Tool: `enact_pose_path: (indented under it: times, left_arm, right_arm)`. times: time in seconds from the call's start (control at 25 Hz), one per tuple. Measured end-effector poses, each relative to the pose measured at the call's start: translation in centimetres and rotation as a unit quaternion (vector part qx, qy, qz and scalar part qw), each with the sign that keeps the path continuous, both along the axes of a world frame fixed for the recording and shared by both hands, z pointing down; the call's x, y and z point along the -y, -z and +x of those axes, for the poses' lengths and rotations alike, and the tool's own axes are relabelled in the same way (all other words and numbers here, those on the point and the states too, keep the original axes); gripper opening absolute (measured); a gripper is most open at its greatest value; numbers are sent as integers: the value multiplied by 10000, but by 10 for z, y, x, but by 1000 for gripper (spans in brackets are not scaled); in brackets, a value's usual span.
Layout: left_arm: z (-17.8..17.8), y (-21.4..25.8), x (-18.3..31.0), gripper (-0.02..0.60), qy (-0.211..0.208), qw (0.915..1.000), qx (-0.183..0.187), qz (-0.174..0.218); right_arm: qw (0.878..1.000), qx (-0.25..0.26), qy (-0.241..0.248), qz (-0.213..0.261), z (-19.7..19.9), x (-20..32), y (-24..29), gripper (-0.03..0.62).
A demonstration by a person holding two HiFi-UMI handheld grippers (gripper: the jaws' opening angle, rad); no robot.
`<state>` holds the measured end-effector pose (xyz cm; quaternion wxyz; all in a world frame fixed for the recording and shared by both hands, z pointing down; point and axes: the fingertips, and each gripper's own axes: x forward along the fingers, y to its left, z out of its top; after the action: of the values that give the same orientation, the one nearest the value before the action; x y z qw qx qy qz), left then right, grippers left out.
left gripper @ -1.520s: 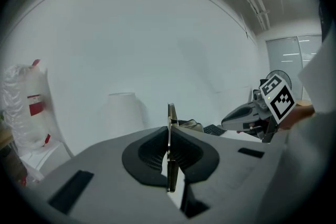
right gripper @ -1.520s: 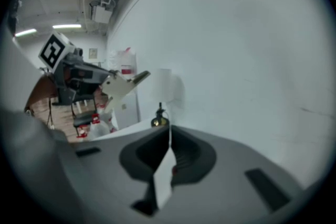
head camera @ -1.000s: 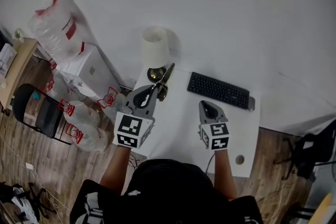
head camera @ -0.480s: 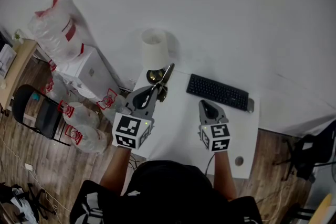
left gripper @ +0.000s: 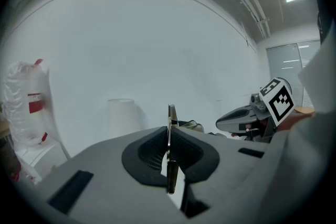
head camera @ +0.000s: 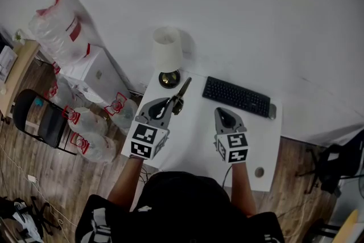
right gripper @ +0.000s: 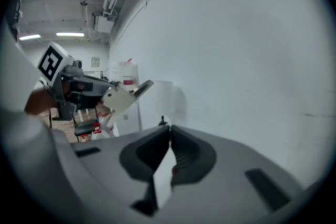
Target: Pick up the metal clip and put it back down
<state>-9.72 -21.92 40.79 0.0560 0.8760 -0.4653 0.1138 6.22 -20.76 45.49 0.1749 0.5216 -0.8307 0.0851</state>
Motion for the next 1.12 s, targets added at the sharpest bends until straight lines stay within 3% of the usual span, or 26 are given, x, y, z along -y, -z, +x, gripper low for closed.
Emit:
enact_pose_path:
  times: [0.48, 0.72, 1.12]
  left_arm:
    - [-1, -119, -9, 31, -147, 9903, 574, -1259]
    - [3, -166, -18, 31, -371, 9836, 804, -1570]
    - [3, -240, -29, 31, -640, 9658, 1489, -2022]
  right_arm:
    - [9995, 0, 48, -324, 0, 0, -26, 35]
    - [9988, -21, 59, -487, -1, -2, -38, 35]
    - [9971, -84, 71, -747, -2, -5, -59, 35]
